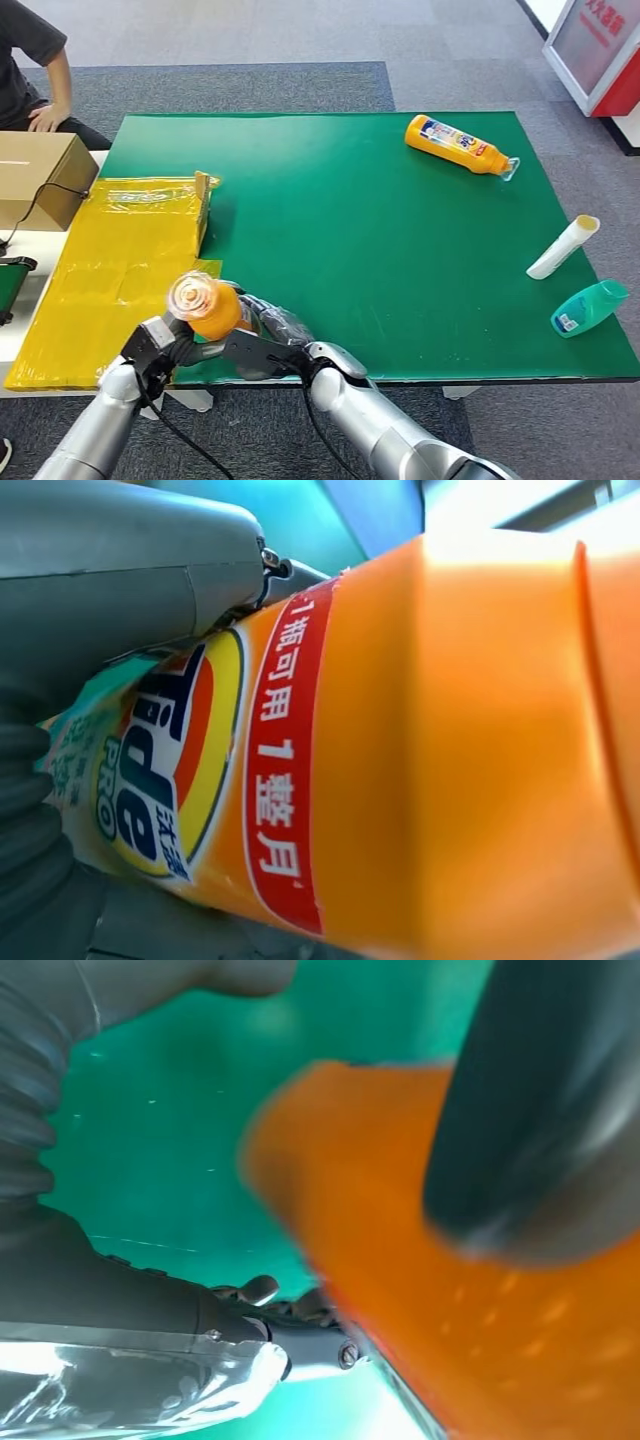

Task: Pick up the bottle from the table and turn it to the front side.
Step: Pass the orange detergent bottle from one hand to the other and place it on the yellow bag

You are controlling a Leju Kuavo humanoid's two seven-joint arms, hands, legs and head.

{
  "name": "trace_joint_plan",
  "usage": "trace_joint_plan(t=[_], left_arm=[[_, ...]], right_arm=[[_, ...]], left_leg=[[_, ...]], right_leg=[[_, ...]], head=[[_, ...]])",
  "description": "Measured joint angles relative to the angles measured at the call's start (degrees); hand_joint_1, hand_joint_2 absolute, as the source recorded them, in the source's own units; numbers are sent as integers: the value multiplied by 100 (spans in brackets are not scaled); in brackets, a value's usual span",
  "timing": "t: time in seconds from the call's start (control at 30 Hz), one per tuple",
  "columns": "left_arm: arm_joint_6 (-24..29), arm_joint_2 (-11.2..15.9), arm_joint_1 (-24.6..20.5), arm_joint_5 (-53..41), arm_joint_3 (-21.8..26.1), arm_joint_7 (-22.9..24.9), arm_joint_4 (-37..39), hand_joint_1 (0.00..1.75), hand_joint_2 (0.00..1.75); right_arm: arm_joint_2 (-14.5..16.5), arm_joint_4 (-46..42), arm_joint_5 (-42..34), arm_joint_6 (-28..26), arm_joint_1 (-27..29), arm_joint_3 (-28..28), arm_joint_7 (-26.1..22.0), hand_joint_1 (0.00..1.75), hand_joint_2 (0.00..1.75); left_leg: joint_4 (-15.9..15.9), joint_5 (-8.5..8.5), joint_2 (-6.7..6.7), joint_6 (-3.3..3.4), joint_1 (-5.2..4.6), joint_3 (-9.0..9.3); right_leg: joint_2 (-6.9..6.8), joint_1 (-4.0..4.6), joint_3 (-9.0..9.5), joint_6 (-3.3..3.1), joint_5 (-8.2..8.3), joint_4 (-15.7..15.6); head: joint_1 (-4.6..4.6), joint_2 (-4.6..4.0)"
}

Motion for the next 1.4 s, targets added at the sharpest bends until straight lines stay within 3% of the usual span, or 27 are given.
trace_joint_plan(t=[0.1, 0.2, 0.37, 0.57, 0.73, 0.9, 0.93, 0.97, 1.03, 1.07, 1.1, 1.27, 1.4], left_arm=[[1141, -136, -23, -1410, 9, 719, -283, 175, 175], [1860, -219, -33, -2951, 25, 1627, -621, 175, 175], [2079, -265, -30, -3842, 77, 2138, -988, 175, 175], [1775, -219, -152, -5848, 148, 3340, -1139, 175, 175], [1992, -18, -574, -6723, 278, 3498, -365, 175, 175], [2534, 217, -1034, -6875, 532, 3480, 805, 172, 175], [2596, 261, -1111, -6878, 587, 3473, 1002, 161, 175], [2642, 299, -1175, -6880, 641, 3464, 1184, 133, 175], [2687, 361, -1283, -6879, 750, 3439, 1519, 50, 175], [2691, 382, -1327, -6879, 803, 3428, 1673, 17, 175], [2693, 400, -1370, -6878, 853, 3419, 1813, 1, 175], [2641, 395, -1558, -6682, 1151, 3158, 2247, 0, 175], [2025, 294, -1600, -5325, 1692, 2069, 2313, 0, 175]], right_arm=[[-78, -210, 128, -28, 164, -166, 115, 0, 175], [-159, -583, 317, 3, 386, -402, 222, 0, 175], [-245, -1027, 452, 55, 599, -652, 292, 0, 175], [-298, -1614, 672, 220, 863, -962, 375, 0, 175], [-303, -1857, 749, 391, 963, -1095, 284, 0, 175], [-303, -1863, 741, 400, 1018, -1100, 177, 0, 175], [-304, -1863, 727, 398, 1030, -1100, 164, 0, 175], [-305, -1863, 711, 397, 1045, -1100, 152, 0, 175], [-312, -1863, 692, 396, 1080, -1100, 138, 0, 175], [-315, -1863, 682, 395, 1096, -1100, 133, 0, 175], [-320, -1863, 674, 394, 1111, -1100, 129, 0, 175], [-354, -1908, 633, 389, 1203, -1102, 128, 0, 175], [-409, -2041, 592, 384, 1315, -1134, 129, 0, 175]], left_leg=[[0, -1, 0, -1, 0, -1], [0, -2, 3, -2, 0, 0], [0, -1, 2, -2, 0, 0], [0, -2, 2, -2, 0, -1], [0, 1, 3, -4, 1, 0], [0, 4, 4, -7, 2, 1], [0, 4, 4, -7, 2, 0], [0, 4, 4, -7, 2, 0], [0, 3, 3, -6, 1, 0], [0, 3, 3, -6, 1, -1], [0, 2, 3, -5, 1, -1], [0, 0, 1, -3, 0, 0], [0, 0, 1, -2, 0, 4]], right_leg=[[0, 0, 1, -1, 1, 0], [3, 0, -2, -2, 2, 0], [3, 1, -2, -2, 1, 0], [2, 0, -2, -1, 1, 0], [4, 1, -3, -4, 3, 0], [5, 3, -5, -7, 5, 1], [5, 3, -4, -7, 5, 1], [5, 3, -4, -7, 4, 1], [4, 2, -4, -6, 4, 1], [4, 2, -4, -6, 4, 1], [4, 2, -4, -6, 4, 1], [3, 0, 0, -5, 3, 1], [2, 0, 6, -5, 3, 1]], head=[[1, 0], [0, 0], [0, 0], [1, 0], [1, 0], [-1, 0], [-1, 0], [0, 0], [0, 0], [1, 0], [0, 0], [0, 0], [0, 0]])
